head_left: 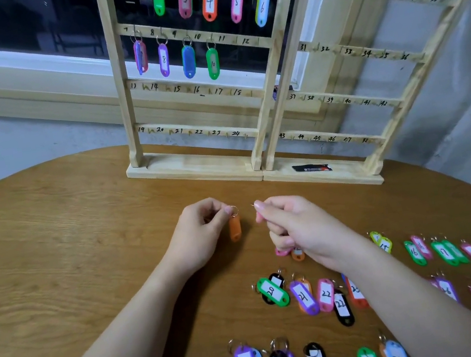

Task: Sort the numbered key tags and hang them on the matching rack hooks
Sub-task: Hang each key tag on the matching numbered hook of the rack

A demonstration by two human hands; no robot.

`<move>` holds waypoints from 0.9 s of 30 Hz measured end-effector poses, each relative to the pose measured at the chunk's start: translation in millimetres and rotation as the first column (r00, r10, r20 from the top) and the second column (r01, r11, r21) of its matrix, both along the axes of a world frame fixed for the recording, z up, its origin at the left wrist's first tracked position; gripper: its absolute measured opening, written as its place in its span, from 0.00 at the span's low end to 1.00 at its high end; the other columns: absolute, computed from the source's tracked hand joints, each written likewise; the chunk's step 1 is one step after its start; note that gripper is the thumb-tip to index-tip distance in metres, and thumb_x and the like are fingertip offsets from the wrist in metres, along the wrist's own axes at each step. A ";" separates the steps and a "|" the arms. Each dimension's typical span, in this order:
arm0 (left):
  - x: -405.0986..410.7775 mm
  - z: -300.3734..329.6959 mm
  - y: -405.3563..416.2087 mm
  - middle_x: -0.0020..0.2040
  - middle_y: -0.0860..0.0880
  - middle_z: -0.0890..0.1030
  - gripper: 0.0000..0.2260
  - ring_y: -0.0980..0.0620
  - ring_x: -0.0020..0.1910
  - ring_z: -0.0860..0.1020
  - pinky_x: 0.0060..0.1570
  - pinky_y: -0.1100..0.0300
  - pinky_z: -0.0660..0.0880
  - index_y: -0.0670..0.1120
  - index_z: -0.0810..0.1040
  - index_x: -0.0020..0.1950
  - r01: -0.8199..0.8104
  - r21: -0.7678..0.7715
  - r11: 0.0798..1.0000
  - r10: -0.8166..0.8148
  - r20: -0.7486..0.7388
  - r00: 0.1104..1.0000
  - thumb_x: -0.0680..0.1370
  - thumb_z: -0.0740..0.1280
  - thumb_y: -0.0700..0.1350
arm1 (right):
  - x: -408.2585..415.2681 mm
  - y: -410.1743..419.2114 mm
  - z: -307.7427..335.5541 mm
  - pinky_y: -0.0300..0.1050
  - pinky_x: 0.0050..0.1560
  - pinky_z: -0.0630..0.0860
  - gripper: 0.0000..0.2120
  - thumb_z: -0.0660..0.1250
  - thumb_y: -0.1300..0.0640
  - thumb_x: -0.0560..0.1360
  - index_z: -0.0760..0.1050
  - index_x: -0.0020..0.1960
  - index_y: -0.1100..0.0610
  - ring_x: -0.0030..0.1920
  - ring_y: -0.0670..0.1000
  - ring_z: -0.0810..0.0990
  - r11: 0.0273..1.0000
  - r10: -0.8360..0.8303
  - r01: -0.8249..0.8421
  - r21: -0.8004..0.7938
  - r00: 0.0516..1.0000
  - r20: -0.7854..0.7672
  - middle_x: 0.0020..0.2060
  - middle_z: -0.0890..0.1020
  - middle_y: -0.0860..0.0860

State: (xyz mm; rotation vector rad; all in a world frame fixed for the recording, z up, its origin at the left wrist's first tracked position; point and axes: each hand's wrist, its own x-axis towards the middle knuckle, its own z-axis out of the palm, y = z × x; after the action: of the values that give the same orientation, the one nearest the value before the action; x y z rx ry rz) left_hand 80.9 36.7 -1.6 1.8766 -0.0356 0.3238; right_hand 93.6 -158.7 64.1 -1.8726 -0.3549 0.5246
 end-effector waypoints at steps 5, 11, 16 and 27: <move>2.0 -2.6 0.1 0.45 0.53 0.86 0.08 0.58 0.47 0.82 0.49 0.65 0.73 0.50 0.82 0.46 0.013 -0.022 1.000 -0.014 -0.022 1.000 0.82 0.67 0.50 | 3.9 -6.9 -2.2 0.42 0.36 0.68 0.13 0.60 0.51 0.85 0.77 0.52 0.59 0.28 0.48 0.65 0.999 -0.045 0.046 0.023 0.999 -0.012 0.28 0.63 0.49; 3.6 -3.6 0.0 0.45 0.52 0.86 0.08 0.55 0.46 0.82 0.51 0.61 0.76 0.48 0.81 0.47 0.036 -0.006 0.999 -0.036 -0.014 0.999 0.82 0.66 0.48 | 6.4 -7.1 -7.8 0.49 0.37 0.69 0.12 0.61 0.56 0.85 0.80 0.54 0.62 0.29 0.50 0.73 0.997 -0.044 0.045 0.058 0.999 -0.032 0.29 0.73 0.51; 3.2 -2.6 -0.2 0.40 0.52 0.83 0.08 0.59 0.39 0.78 0.43 0.67 0.72 0.47 0.79 0.46 0.027 -0.011 1.000 -0.027 -0.004 1.000 0.82 0.66 0.47 | 7.5 -5.8 -10.1 0.48 0.36 0.68 0.11 0.61 0.57 0.85 0.80 0.52 0.59 0.31 0.50 0.74 0.998 -0.039 0.040 0.038 0.999 -0.025 0.30 0.76 0.51; 0.7 -0.8 -1.9 0.39 0.48 0.83 0.07 0.55 0.38 0.79 0.41 0.64 0.74 0.46 0.77 0.44 0.076 0.026 0.997 -0.077 0.035 0.996 0.82 0.66 0.45 | 10.5 -2.6 -8.2 0.45 0.37 0.71 0.09 0.60 0.58 0.85 0.78 0.56 0.58 0.34 0.50 0.77 0.998 -0.056 0.057 0.027 0.998 -0.034 0.35 0.80 0.52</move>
State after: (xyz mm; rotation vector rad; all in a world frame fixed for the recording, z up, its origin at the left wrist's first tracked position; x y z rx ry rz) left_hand 81.7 34.8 -2.4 1.8883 -0.1360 0.3055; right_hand 104.0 -161.3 55.9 -1.8396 -0.2856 0.5094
